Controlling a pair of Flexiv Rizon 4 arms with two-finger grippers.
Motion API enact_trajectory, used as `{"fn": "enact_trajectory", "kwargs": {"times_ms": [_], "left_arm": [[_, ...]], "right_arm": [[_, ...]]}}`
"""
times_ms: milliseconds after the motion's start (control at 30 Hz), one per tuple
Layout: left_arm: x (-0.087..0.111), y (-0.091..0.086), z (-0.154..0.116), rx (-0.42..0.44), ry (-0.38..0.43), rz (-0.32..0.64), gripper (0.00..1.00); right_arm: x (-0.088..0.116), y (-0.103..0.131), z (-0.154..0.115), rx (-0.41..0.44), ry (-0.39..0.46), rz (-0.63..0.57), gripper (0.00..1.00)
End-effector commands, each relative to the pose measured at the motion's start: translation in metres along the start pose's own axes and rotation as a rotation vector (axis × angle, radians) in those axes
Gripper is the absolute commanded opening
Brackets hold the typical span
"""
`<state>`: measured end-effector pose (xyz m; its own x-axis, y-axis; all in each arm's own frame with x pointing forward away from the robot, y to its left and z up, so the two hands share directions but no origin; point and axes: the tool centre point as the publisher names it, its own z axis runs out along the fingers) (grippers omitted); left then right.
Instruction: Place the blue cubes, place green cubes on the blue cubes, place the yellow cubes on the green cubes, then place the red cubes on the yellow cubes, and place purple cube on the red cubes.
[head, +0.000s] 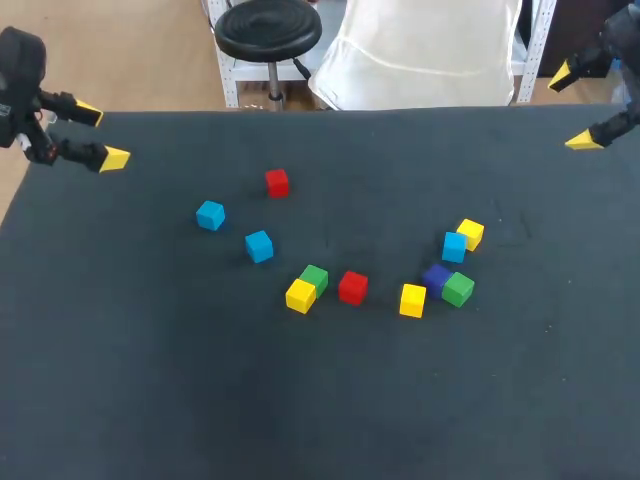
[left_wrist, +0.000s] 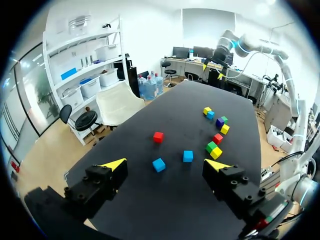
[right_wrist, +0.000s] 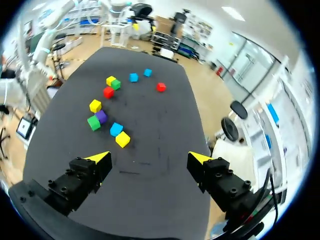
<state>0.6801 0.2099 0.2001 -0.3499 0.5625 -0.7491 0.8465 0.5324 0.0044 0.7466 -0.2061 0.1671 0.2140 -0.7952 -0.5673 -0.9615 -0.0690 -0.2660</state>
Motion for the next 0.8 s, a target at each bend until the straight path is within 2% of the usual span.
{"fn": "enact_trajectory", "kwargs": {"times_ms": [33, 233, 467, 633, 733, 800], "left_arm": [[0.001, 0.001, 0.000, 0.001, -0.004, 0.003, 1.00], [0.001, 0.001, 0.000, 0.001, -0.004, 0.003, 1.00], [0.001, 0.001, 0.000, 0.001, -0.004, 0.003, 1.00], [0.001, 0.001, 0.000, 0.001, -0.004, 0.003, 1.00], [-0.003, -0.002, -0.009, 0.060, 0.021, 0.203, 1.00], [-0.005, -0.008, -0.019, 0.164, -0.013, 0.358, 1.00]], "right_arm": [[0.016, -0.016, 0.004, -0.431, -0.035, 0.024, 1.00], [0.024, -0.018, 0.006, -0.443, -0.025, 0.041, 1.00], [0.024, -0.017, 0.002, -0.419, -0.046, 0.041, 1.00], [0.024, -0.017, 0.002, -0.438, -0.045, 0.046, 1.00], [0.024, -0.017, 0.002, -0.438, -0.045, 0.046, 1.00], [0.024, -0.017, 0.002, -0.438, -0.045, 0.046, 1.00]]}}
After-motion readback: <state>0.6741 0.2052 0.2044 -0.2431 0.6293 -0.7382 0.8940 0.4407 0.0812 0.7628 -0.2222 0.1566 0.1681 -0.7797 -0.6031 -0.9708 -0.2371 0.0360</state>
